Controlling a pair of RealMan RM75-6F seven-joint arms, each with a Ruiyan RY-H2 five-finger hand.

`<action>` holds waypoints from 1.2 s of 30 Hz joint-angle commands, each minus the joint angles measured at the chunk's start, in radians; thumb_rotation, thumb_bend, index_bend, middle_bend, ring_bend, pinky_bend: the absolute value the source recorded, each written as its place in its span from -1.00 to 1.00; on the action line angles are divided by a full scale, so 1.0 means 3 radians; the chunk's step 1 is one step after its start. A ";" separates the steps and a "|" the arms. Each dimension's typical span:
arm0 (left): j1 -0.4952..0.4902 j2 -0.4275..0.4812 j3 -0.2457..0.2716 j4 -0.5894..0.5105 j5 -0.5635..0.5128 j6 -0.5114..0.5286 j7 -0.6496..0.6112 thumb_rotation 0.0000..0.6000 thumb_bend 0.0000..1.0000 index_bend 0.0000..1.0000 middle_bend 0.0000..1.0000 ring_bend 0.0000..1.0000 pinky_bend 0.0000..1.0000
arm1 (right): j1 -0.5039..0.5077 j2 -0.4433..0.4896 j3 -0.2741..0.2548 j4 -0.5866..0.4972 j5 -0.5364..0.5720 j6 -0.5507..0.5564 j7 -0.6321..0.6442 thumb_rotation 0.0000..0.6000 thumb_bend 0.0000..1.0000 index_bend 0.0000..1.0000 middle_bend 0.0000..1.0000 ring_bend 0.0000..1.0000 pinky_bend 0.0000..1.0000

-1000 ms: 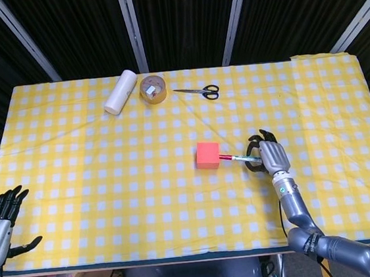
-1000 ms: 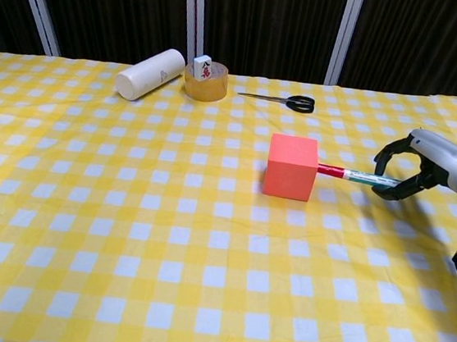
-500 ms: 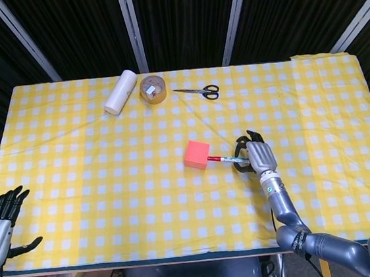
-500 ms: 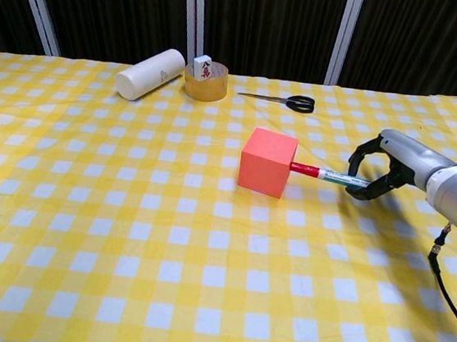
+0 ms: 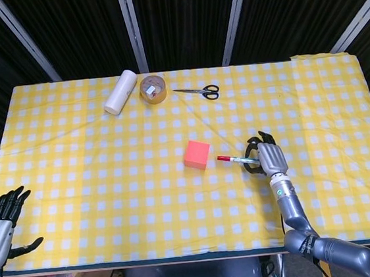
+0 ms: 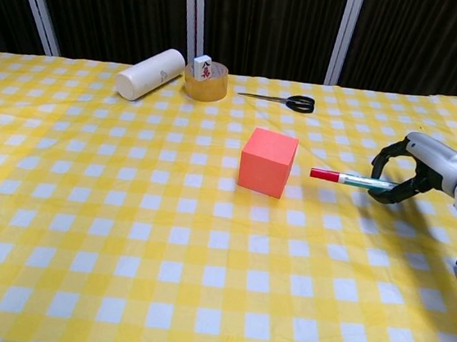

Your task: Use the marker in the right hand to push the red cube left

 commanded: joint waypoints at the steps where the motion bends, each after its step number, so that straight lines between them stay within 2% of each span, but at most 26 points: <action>1: -0.0003 0.0002 -0.0002 -0.0004 0.0001 -0.0001 -0.0009 1.00 -1.00 -1.00 -1.00 -1.00 -1.00 | 0.0013 -0.0015 0.0009 -0.0012 0.0010 -0.0006 -0.0009 1.00 -0.22 0.20 -0.46 -0.92 -0.90; 19: -0.0025 0.0073 0.0010 -0.0050 -0.0041 -0.0074 -0.0109 1.00 -1.00 -1.00 -1.00 -1.00 -1.00 | 0.0305 -0.0399 0.0149 0.0341 0.0204 -0.0146 -0.0207 1.00 -0.22 0.20 -0.45 -0.92 -0.90; 36: 0.0000 0.0120 0.0019 -0.0040 -0.0059 -0.0052 -0.0227 1.00 -1.00 -1.00 -1.00 -1.00 -1.00 | 0.0603 -0.0695 0.0227 0.0298 0.0259 -0.0086 -0.0551 1.00 -0.22 0.20 -0.44 -0.92 -0.90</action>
